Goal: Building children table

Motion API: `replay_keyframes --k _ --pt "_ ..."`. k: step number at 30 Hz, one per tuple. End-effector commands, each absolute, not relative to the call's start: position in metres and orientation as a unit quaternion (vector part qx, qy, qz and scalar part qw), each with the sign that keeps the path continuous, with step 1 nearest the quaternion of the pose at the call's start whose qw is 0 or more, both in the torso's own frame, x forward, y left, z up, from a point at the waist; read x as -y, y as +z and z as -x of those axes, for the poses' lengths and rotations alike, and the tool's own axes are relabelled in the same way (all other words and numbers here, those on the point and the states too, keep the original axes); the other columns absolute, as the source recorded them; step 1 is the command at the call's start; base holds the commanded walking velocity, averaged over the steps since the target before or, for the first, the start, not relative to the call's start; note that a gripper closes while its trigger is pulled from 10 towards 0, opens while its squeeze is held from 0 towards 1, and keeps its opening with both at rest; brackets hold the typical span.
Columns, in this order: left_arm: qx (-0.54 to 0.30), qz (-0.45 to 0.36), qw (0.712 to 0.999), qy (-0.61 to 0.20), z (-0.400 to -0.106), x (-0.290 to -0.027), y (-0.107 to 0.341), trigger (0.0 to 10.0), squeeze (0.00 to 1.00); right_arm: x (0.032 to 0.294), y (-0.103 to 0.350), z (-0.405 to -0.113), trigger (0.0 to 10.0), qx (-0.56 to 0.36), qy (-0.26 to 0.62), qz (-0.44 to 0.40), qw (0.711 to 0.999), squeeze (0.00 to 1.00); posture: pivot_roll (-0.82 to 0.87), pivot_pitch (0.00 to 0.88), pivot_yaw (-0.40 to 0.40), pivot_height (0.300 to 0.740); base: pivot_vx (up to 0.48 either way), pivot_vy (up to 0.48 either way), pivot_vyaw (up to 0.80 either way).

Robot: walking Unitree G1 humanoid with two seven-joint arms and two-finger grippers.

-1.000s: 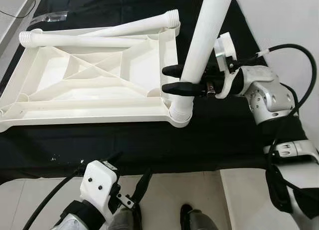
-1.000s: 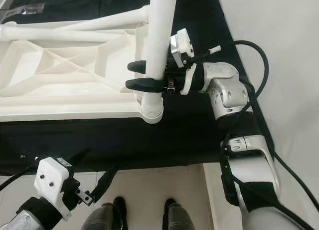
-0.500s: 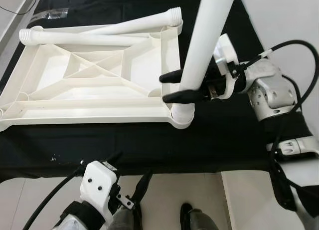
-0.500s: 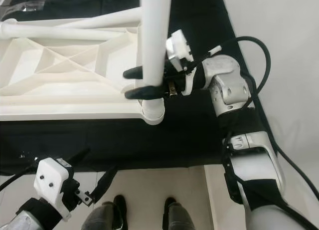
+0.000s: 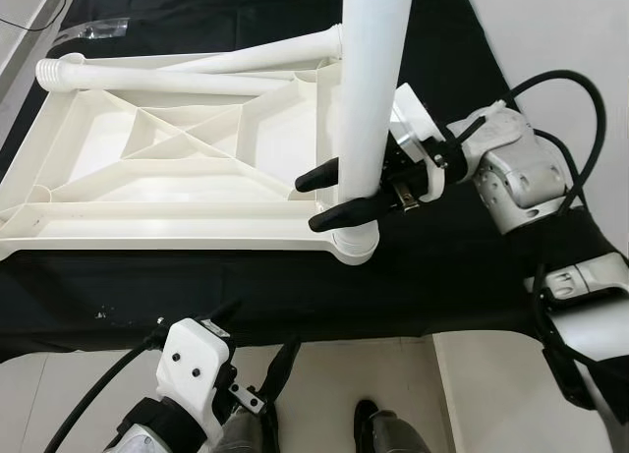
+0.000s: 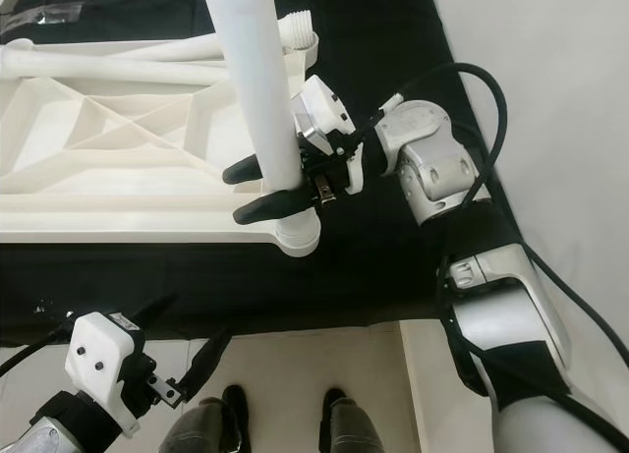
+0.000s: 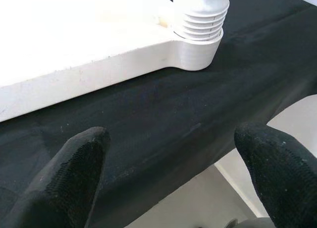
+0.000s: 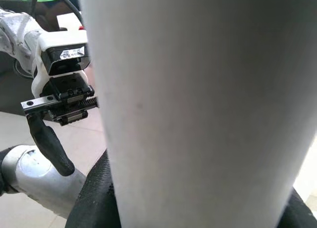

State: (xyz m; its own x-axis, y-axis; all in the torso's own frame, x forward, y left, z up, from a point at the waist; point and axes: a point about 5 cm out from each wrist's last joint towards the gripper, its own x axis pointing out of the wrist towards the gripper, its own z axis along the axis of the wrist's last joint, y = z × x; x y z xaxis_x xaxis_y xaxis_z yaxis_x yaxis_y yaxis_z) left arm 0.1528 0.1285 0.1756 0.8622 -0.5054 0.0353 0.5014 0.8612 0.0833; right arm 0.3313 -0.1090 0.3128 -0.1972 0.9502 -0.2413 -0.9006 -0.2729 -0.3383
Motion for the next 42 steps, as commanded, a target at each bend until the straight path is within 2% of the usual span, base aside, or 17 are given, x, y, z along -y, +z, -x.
replay_keyframes --k 1,6,9,19,21,23,32,34,35,36,37,38,40,41,42 --pt "0.027 -0.038 0.963 -0.265 -0.149 -0.128 0.176 10.0 0.00 0.105 0.296 -0.329 10.0 0.017 0.793 0.170 0.584 0.00 0.08 0.375 0.025 0.740 0.000 0.000 0.00" --pt "0.027 -0.038 0.963 -0.265 -0.150 -0.128 0.176 10.0 0.00 0.104 0.298 -0.328 10.0 0.020 0.799 0.145 0.583 0.00 0.07 0.379 0.022 0.740 0.000 0.000 0.00" --pt "0.028 -0.038 0.963 -0.265 -0.150 -0.127 0.176 10.0 0.00 0.104 0.296 -0.341 10.0 0.045 0.774 0.137 0.617 0.00 0.07 0.380 0.022 0.740 0.000 0.000 0.00" --pt "0.030 -0.038 0.963 -0.264 -0.151 -0.127 0.176 10.0 0.00 0.114 0.290 -0.345 10.0 0.066 0.728 0.124 0.671 0.00 0.06 0.380 0.025 0.740 0.000 0.000 0.00" --pt "0.030 -0.038 0.963 -0.265 -0.152 -0.127 0.176 10.0 0.00 0.118 0.287 -0.346 10.0 0.059 0.706 0.132 0.694 0.00 0.06 0.380 0.025 0.740 0.000 0.000 0.00" --pt "0.030 -0.038 0.963 -0.265 -0.152 -0.127 0.176 10.0 0.00 0.118 0.287 -0.346 10.0 0.059 0.706 0.132 0.694 0.00 0.06 0.380 0.025 0.740 0.000 0.000 0.00" --pt "0.031 -0.038 0.963 -0.265 -0.153 -0.127 0.176 10.0 0.00 0.122 0.283 -0.347 10.0 0.058 0.656 0.150 0.738 0.00 0.05 0.376 0.025 0.740 0.000 0.000 0.00" --pt "0.031 -0.038 0.963 -0.266 -0.154 -0.127 0.176 10.0 0.00 0.126 0.282 -0.352 10.0 0.051 0.601 0.156 0.783 0.00 0.04 0.374 0.023 0.740 0.000 0.000 0.00" --pt "0.031 -0.037 0.963 -0.266 -0.153 -0.127 0.175 10.0 0.00 0.132 0.278 -0.356 10.0 0.038 0.547 0.157 0.821 0.00 0.03 0.369 -0.004 0.740 0.000 0.000 0.00" --pt "0.030 -0.037 0.963 -0.266 -0.153 -0.126 0.174 10.0 0.00 0.137 0.275 -0.358 10.0 0.028 0.509 0.159 0.845 0.00 0.03 0.369 -0.004 0.740 0.000 0.000 0.00" --pt "0.030 -0.036 0.963 -0.266 -0.153 -0.125 0.173 10.0 0.00 0.145 0.269 -0.361 10.0 0.011 0.434 0.152 0.888 0.00 0.01 0.362 -0.028 0.740 0.000 0.000 0.00" --pt "0.031 -0.035 0.963 -0.265 -0.152 -0.125 0.173 10.0 0.00 0.156 0.261 -0.359 10.0 -0.004 0.322 0.138 0.937 0.00 0.01 0.362 -0.028 0.740 0.000 0.000 0.00" --pt "0.031 -0.035 0.963 -0.265 -0.152 -0.125 0.173 10.0 0.00 0.156 0.261 -0.359 10.0 -0.004 0.322 0.138 0.937 0.00 0.01 0.362 -0.028 0.740 0.000 0.000 0.00" --pt "0.032 -0.035 0.964 -0.263 -0.153 -0.125 0.173 10.0 0.00 0.164 0.244 -0.343 10.0 -0.024 0.227 0.127 0.965 0.00 0.00 0.360 -0.033 0.740 0.000 0.000 0.00" --pt "0.036 -0.034 0.964 -0.260 -0.156 -0.125 0.173 10.0 0.00 0.172 0.217 -0.304 10.0 -0.057 0.111 0.090 0.988 0.00 0.00 0.360 -0.019 0.740 0.000 0.000 0.00"
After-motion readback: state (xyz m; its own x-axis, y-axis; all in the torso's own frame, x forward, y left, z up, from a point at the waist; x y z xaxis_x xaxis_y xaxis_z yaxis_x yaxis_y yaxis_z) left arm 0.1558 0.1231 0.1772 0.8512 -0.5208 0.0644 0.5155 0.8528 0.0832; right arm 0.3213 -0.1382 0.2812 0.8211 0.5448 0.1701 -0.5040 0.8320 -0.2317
